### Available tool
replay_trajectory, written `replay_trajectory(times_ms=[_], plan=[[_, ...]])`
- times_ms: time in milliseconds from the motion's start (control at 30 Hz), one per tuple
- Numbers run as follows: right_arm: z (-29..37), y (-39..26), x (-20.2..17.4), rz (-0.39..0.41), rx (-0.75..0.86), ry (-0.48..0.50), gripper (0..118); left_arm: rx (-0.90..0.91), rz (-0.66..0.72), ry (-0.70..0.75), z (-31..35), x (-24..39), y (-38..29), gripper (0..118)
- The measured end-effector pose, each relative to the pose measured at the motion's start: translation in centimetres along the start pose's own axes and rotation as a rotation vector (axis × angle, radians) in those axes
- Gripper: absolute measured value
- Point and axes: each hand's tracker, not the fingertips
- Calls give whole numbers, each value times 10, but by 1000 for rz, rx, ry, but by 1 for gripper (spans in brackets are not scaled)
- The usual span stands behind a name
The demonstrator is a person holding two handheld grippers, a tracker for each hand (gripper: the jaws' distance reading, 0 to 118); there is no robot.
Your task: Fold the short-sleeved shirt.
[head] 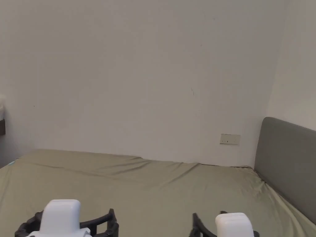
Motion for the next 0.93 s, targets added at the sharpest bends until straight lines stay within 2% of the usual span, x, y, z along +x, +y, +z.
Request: replay_trajectory(times_ms=[33, 67, 200, 267, 367, 533, 633, 733, 833, 933], plan=[[-1, 1, 3, -18, -13, -13, 105, 2, -2, -18, 1, 2, 0, 116], [0, 1, 5, -29, -19, -18, 118, -3, -1, -44, 5, 11, 1, 116], [11, 4, 14, -60, 27, -22, 118, -28, 37, -72, 6, 15, 3, 117], [12, 5, 15, -62, 12, -71, 118, -27, 36, 22, 5, 16, 3, 117], [14, 5, 19, -59, 15, -74, 118, -51, -15, 132, 2, 20, 6, 117], [15, 7, 21, -74, 7, -50, 118, -110, -6, 168, 3, 20, 8, 117], [15, 6, 21, -86, 2, -44, 118, -148, 11, 131, 5, 13, 9, 117], [16, 6, 20, -93, 0, -44, 118, -83, 73, 27, 12, 6, 9, 117], [16, 7, 19, -84, -3, -40, 118, -66, -28, 122, 12, 21, 12, 117], [17, 8, 19, -71, 5, -48, 118, 15, -31, 186, 22, 29, 11, 117]])
